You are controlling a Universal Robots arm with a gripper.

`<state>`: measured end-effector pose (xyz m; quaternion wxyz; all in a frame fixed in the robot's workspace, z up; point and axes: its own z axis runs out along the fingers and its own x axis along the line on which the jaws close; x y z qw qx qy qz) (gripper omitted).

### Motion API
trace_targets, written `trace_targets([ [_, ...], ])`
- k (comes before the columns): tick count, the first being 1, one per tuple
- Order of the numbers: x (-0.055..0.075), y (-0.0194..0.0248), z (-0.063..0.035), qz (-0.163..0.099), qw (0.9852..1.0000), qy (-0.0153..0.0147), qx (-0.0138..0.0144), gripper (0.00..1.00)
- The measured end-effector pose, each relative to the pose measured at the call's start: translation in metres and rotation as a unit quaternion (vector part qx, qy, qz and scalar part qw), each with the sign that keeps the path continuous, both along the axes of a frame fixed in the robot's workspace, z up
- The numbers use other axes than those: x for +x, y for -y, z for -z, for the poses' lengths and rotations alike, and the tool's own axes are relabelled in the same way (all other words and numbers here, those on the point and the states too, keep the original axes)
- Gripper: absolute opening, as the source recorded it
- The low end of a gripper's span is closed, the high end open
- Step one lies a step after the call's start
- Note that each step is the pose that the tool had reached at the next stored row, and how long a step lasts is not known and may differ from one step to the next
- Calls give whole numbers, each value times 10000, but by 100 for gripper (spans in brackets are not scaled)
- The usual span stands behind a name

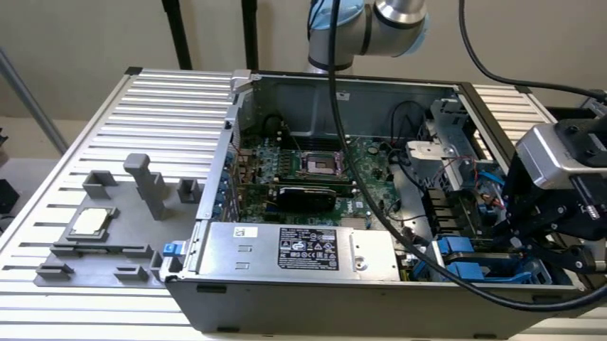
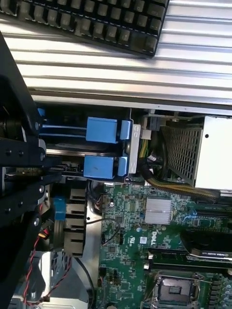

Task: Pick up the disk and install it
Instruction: 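Insert the first disk wire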

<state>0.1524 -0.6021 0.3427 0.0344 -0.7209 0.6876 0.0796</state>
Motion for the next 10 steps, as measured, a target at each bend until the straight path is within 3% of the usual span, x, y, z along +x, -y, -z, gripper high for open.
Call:
trace_targets([
  [4,5,-5,6,116,9999,0,-23,16],
  [10,8,-30,10,201,9998,-9,-89,16],
])
